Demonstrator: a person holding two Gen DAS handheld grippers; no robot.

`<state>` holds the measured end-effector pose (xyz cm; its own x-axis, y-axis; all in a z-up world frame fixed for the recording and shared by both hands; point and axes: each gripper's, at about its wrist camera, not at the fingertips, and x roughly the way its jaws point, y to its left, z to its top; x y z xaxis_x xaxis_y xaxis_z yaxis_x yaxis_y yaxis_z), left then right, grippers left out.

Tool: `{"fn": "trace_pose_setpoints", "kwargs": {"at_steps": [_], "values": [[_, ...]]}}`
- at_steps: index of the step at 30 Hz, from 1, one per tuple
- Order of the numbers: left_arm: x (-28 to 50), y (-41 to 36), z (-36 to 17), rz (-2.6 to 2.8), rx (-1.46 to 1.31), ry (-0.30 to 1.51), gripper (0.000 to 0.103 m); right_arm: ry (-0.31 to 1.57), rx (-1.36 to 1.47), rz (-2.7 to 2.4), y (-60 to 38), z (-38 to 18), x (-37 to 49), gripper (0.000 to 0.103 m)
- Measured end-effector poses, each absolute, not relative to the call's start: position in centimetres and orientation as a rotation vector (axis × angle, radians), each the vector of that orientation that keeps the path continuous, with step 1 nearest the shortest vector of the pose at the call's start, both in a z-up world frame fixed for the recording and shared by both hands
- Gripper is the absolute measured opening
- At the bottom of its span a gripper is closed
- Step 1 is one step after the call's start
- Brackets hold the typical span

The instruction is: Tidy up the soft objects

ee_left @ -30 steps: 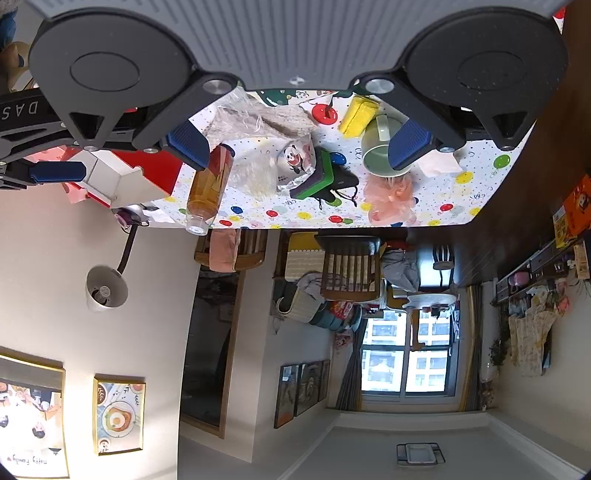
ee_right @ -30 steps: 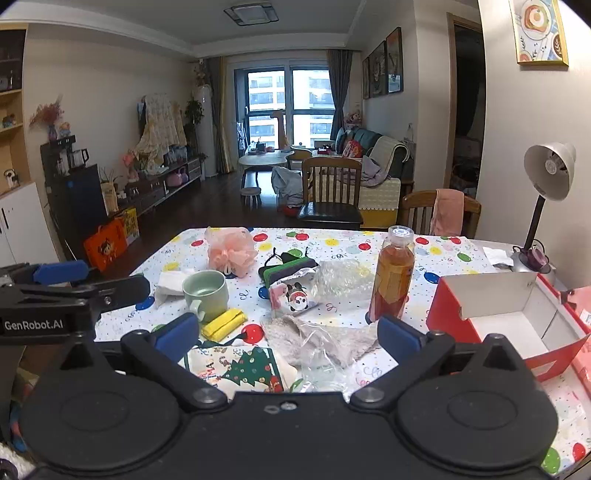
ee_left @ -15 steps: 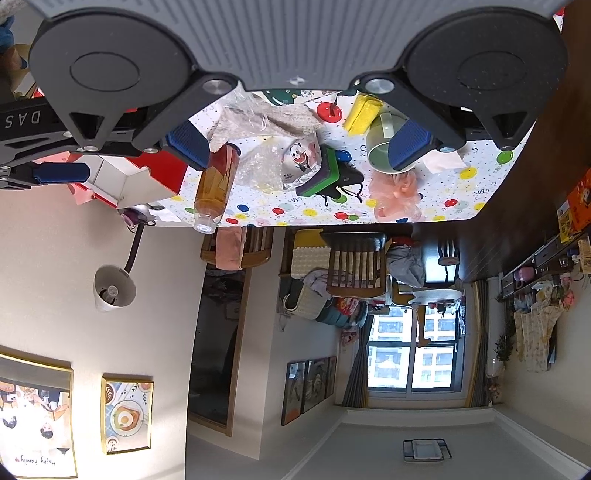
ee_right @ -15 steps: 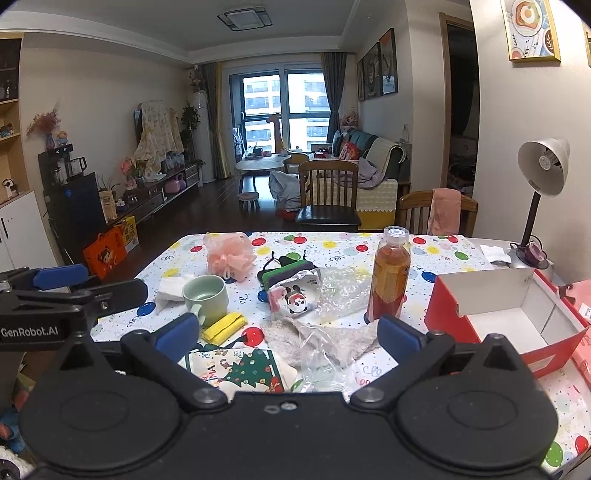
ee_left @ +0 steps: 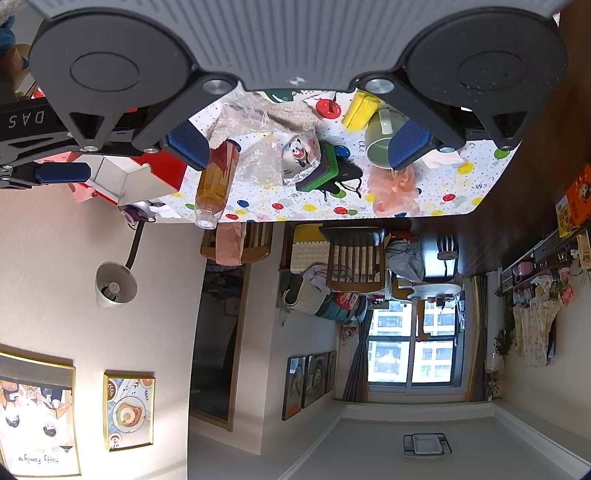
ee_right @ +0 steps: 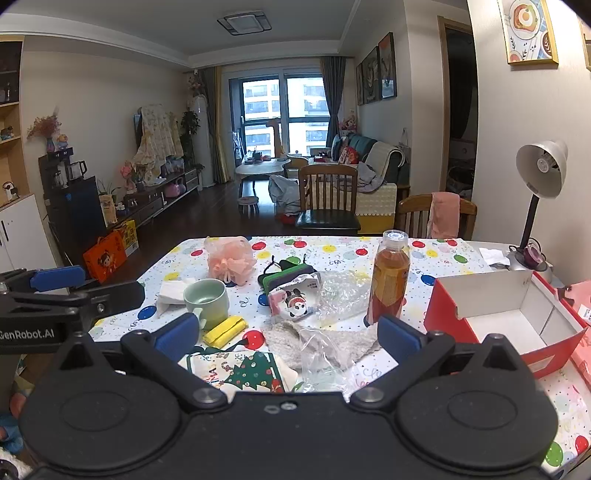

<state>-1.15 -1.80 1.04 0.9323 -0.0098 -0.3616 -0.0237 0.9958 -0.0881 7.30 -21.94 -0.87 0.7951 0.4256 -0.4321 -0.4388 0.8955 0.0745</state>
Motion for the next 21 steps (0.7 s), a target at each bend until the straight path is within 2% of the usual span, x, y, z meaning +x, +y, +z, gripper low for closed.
{"fn": "trace_pose_setpoints", "kwargs": {"at_steps": [21], "values": [[-1.22,-1.93,1.14,-0.017,-0.095,0.368,0.103,0.445,-0.022,0.449,-22.26,-0.93,6.97,0.103]]}}
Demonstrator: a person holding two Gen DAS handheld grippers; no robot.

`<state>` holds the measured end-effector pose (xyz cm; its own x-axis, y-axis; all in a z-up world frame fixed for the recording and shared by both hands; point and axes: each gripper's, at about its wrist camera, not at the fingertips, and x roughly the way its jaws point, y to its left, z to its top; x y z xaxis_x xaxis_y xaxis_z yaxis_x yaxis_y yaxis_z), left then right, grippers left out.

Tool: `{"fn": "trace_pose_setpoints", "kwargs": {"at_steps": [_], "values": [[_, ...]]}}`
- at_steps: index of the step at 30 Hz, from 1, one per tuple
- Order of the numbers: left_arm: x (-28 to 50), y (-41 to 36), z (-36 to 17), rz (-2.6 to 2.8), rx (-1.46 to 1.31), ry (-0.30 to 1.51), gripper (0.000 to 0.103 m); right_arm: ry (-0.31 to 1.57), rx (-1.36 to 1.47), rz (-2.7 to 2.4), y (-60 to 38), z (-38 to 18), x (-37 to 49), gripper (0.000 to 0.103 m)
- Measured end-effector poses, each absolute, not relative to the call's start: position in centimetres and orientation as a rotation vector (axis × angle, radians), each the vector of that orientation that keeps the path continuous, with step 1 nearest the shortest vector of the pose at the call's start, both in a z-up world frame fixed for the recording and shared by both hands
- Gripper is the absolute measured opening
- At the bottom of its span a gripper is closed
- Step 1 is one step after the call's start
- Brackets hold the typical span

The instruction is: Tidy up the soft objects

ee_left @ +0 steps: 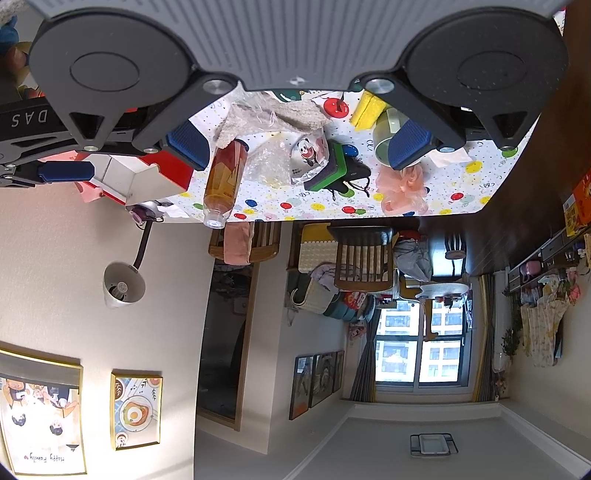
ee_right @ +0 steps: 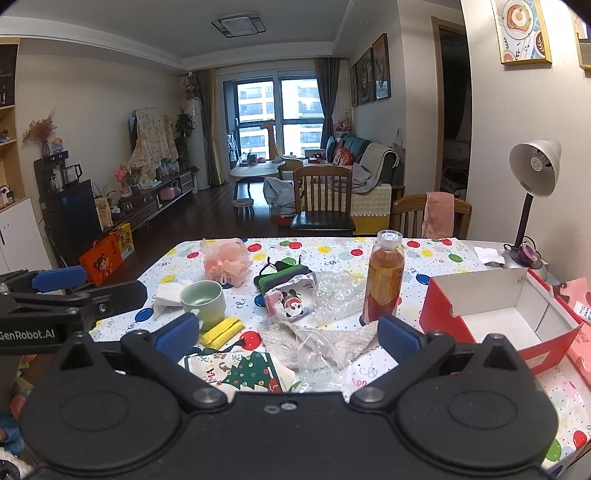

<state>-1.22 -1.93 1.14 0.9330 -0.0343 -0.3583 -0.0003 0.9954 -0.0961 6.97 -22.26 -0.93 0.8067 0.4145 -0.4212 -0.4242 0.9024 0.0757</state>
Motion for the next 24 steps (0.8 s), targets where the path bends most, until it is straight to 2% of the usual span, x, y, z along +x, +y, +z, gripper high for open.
{"fn": "trace_pose_setpoints", "kwargs": {"at_steps": [24], "values": [[0.5,-0.8,0.3,-0.04,-0.12,0.405,0.103,0.479,-0.018,0.46,-21.5,-1.6,7.4,0.103]]}}
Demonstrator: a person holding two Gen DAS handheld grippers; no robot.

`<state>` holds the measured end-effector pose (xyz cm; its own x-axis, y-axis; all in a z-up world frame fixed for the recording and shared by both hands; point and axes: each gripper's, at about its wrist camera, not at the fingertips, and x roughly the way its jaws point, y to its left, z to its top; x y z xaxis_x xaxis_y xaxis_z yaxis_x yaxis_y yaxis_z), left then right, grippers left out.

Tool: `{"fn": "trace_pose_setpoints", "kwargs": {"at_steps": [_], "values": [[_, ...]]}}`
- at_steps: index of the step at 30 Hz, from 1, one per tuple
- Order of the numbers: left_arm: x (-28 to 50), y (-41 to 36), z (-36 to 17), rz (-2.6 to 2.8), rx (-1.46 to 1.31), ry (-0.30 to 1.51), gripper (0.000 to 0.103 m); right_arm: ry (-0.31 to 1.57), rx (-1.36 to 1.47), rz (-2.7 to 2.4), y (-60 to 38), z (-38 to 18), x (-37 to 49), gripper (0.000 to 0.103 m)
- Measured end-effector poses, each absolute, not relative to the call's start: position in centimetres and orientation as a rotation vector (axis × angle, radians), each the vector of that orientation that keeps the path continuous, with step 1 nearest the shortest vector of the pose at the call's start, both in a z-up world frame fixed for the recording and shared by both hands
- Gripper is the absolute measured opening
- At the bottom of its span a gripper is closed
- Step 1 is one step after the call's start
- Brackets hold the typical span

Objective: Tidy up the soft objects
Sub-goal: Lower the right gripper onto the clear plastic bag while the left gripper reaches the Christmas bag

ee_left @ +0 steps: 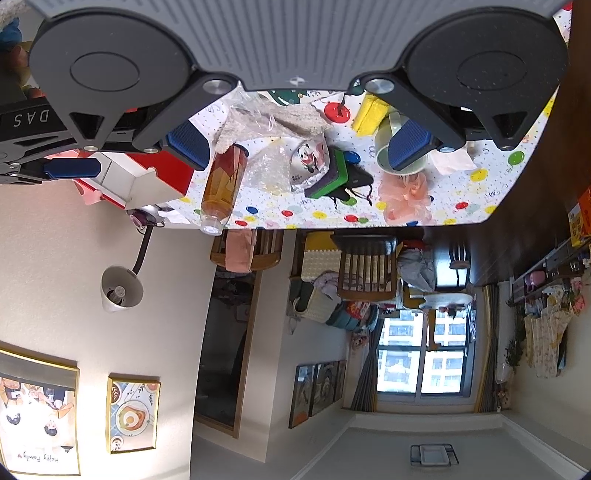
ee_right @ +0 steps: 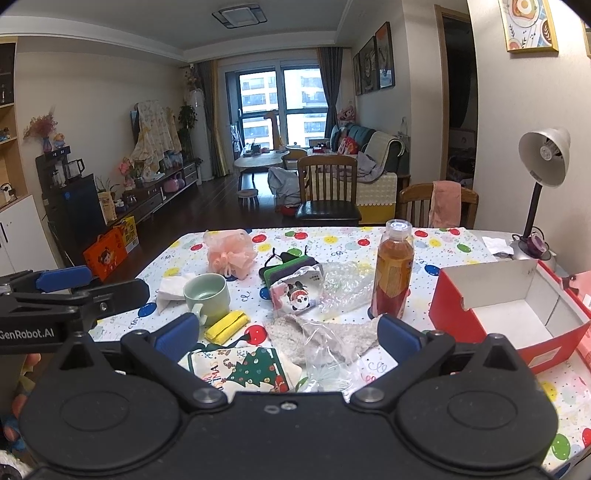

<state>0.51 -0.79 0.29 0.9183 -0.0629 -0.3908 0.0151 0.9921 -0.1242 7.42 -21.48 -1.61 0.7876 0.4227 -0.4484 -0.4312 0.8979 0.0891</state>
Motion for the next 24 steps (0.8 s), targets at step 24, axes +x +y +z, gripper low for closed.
{"fn": "trace_pose_setpoints", "kwargs": {"at_steps": [24], "values": [[8.9,-0.5,-11.2,-0.21,0.015,0.695,0.103,0.767,-0.079,0.474,-21.8,-10.9,18.2,0.094]]}}
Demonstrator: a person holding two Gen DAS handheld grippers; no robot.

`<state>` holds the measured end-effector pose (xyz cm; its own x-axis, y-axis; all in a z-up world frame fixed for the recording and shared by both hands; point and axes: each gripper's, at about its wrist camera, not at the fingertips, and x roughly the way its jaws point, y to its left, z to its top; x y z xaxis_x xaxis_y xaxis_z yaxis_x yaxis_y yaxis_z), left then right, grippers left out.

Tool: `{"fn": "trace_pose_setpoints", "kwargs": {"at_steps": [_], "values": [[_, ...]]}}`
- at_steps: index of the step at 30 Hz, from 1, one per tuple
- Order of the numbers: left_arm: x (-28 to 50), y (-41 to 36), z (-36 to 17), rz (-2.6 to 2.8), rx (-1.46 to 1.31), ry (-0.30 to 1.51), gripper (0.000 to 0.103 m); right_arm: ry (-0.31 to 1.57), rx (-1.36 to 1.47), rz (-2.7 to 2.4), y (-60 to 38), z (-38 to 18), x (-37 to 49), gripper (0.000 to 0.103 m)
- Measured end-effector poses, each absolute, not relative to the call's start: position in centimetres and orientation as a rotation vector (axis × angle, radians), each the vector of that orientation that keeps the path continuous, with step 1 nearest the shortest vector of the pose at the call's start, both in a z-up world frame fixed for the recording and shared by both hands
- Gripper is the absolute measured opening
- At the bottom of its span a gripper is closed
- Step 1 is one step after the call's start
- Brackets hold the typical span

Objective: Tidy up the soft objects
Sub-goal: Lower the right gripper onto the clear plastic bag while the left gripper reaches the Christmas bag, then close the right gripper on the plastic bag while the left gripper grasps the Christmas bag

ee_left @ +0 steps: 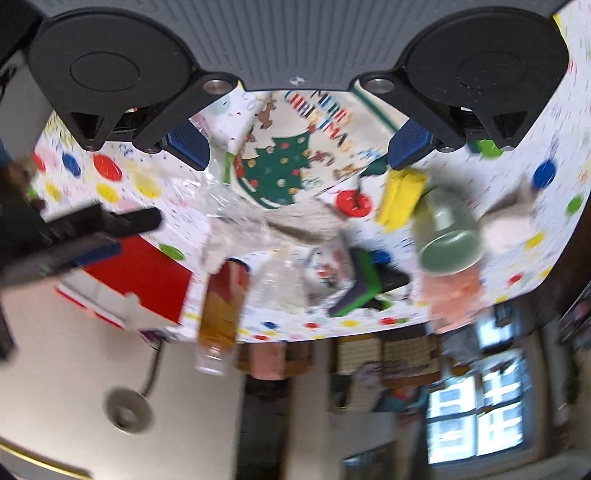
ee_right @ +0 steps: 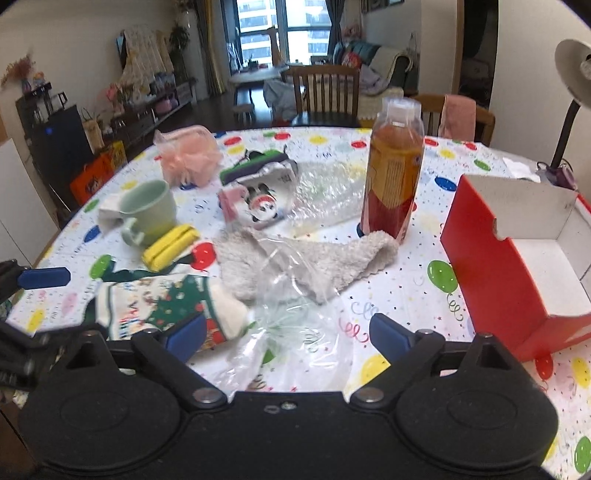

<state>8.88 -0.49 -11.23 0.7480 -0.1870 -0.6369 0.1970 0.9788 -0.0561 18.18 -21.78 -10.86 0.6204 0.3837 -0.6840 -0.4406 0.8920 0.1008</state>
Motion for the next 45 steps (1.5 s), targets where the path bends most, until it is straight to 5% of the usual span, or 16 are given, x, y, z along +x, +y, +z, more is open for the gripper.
{"fn": "trace_pose_setpoints", "kwargs": {"at_steps": [22,27,34,42,45], "values": [[15.5,-2.1,-18.6,-0.406,0.454,0.915,0.103,1.037,-0.09,0.593,-18.6,-17.4,24.3,0.087],[16.1,-2.1,-18.9,-0.386,0.432,0.93,0.103,1.059,-0.127,0.591,-17.5,-18.4,24.6,0.076],[16.2,-1.9,-18.5,-0.351,0.391,0.929,0.075,1.061,-0.172,0.57,-16.7,-18.8,24.3,0.061],[15.9,-1.3,-17.2,-0.26,0.311,0.926,0.042,1.044,-0.167,0.551,-16.6,-18.3,24.1,0.027],[15.5,-1.0,-16.5,-0.236,0.256,0.92,0.034,1.024,-0.144,0.541,-16.9,-17.7,23.9,0.024]]}}
